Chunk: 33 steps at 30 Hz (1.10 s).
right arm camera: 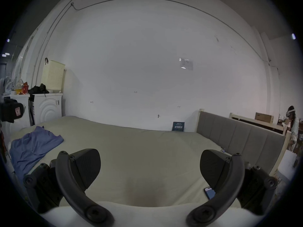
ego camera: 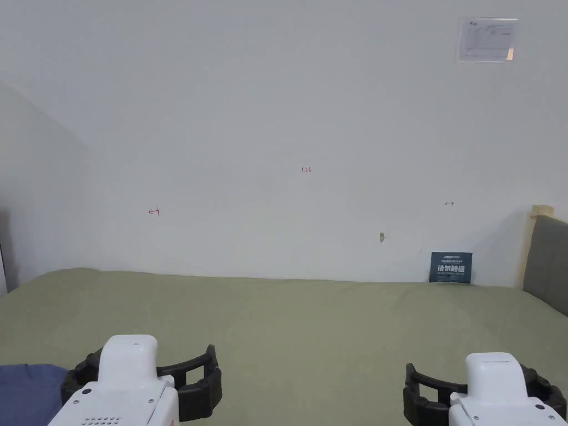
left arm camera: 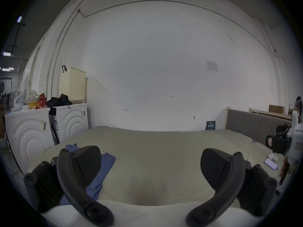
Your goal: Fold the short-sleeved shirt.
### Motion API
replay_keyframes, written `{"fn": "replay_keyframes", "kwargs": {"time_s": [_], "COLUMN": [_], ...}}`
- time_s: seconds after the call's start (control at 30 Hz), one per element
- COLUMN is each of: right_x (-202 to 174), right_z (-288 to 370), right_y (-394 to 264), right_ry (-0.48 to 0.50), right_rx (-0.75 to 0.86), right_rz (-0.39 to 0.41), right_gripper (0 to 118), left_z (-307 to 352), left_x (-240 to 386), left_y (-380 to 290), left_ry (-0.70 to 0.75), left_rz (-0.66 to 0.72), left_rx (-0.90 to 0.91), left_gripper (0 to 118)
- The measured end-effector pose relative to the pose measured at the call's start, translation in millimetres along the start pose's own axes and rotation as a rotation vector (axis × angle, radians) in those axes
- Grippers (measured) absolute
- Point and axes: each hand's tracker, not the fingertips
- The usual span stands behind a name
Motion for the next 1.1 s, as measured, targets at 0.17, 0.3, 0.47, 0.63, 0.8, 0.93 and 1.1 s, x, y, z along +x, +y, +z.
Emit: {"fn": "replay_keyframes", "kwargs": {"time_s": [0.17, 0.3, 0.47, 0.63, 0.8, 0.93, 1.1], "right_x": [0.8, 3.2, 3.4, 3.5, 3.9, 4.1, 4.3], "right_z": [0.1, -0.9, -2.0, -2.0, -4.7, -5.5, -2.1], "right_y": [-0.1, -0.6, 1.2, 0.5, 0.7, 0.7, -1.9], "right_ry": [0.015, 0.012, 0.025, 0.032, 0.043, 0.031, 0.033], "right_rx": [-0.002, -0.005, -0.013, -0.021, -0.055, -0.058, -0.058], "right_rz": [-0.016, -0.041, -0.047, -0.045, -0.043, -0.043, -0.049], "right_gripper": [118, 118, 118, 118, 118, 118, 83], "left_z": [-1.9, -2.9, -4.8, -5.2, -4.8, -7.6, -4.7], "left_x": [-4.3, -4.7, -5.3, -6.3, -5.0, -5.4, -6.0], "left_y": [1.3, -0.4, -2.1, -1.0, 5.3, 5.8, -0.8], "left_ry": [-0.006, 0.014, 0.013, -0.024, -0.018, -0.026, -0.014], "left_rz": [0.028, 0.016, 0.016, 0.020, 0.030, 0.029, 0.047], "left_rx": [-0.004, -0.007, -0.011, -0.014, 0.013, -0.001, -0.005], "left_gripper": [118, 118, 118, 118, 118, 118, 89]}}
